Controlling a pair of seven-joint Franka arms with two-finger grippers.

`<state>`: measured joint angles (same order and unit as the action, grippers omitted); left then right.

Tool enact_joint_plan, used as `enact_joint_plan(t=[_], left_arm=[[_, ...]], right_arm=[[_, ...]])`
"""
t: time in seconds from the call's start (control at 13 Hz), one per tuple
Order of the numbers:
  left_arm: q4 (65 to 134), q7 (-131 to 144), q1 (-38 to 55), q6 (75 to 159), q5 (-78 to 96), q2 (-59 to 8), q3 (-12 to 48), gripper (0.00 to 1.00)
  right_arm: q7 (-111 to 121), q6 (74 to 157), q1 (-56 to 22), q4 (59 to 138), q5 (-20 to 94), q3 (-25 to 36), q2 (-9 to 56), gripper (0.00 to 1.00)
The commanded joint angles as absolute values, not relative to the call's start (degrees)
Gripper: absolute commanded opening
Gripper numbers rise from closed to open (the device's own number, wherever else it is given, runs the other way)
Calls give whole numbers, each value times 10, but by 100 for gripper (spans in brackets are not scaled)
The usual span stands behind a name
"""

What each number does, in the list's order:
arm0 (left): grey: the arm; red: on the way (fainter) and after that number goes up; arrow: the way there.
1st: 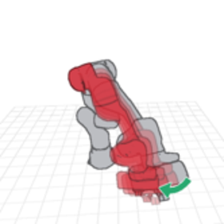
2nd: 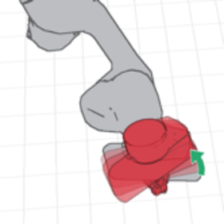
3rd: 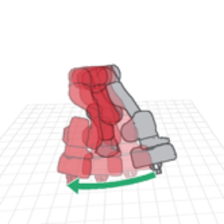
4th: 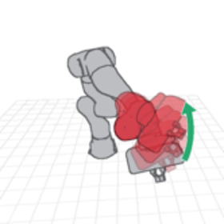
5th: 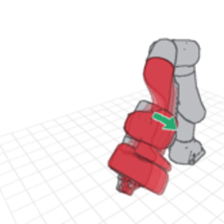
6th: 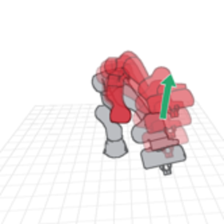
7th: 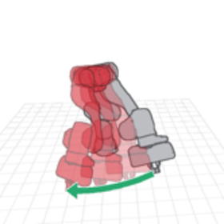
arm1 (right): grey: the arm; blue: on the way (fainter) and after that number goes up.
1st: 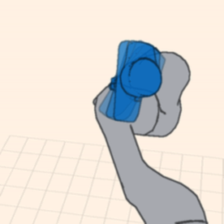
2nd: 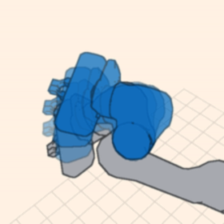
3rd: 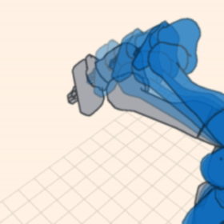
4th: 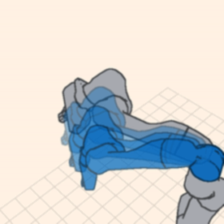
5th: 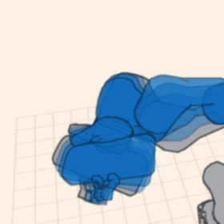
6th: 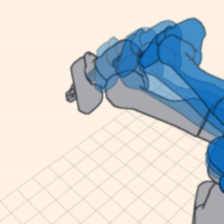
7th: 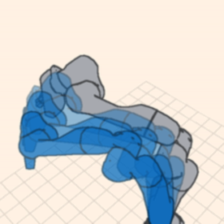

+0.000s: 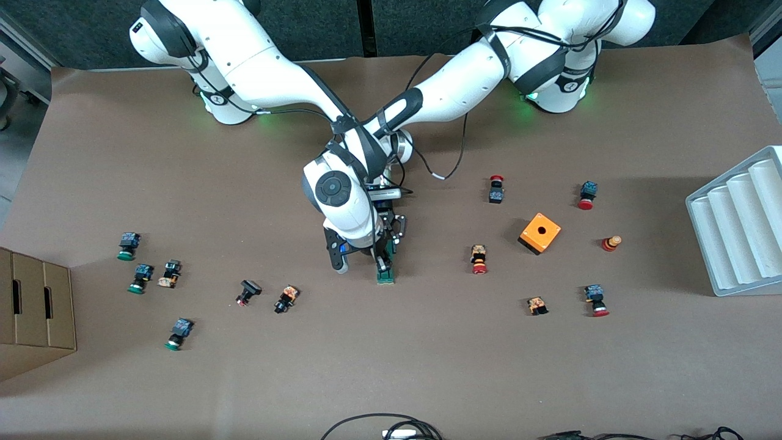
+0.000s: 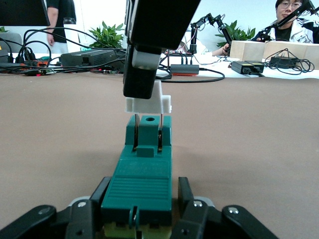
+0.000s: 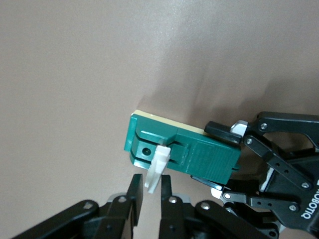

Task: Close load switch with both arms
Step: 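Push the white lever toward the switch body with the right gripper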

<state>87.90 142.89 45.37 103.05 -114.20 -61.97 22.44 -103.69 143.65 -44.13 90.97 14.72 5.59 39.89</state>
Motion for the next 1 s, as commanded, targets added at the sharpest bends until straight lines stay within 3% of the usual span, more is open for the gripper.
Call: enact_joint_plan(t=[0.0, 0.92], left_arm=[[866, 1424, 463, 1020, -1133, -628, 221, 60], [867, 1429, 463, 1020, -1133, -628, 221, 60]], right_arm=[[-1025, 1443, -431, 896, 163, 50, 408, 19], [-1027, 1444, -417, 864, 163, 41, 434, 18]])
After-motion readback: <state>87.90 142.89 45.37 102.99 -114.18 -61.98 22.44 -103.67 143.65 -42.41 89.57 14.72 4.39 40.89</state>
